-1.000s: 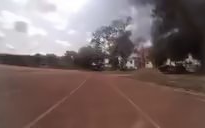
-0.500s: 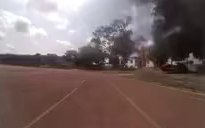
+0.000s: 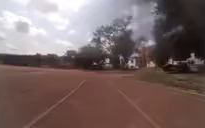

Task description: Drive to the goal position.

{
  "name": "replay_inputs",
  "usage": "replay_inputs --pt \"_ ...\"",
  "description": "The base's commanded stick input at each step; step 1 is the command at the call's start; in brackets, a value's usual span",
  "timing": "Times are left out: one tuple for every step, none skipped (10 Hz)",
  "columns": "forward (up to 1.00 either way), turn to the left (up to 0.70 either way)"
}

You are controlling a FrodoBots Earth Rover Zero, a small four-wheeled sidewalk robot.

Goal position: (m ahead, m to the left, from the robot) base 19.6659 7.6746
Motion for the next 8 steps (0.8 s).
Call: replay_inputs --pt "0.70 0.00" --pt "0.70 0.00" --pt "0.70 0.00" --pt "0.70 0.00" --pt "0.70 0.00" --pt "0.70 0.00" --pt "0.70 0.00" --pt "0.70 0.00"
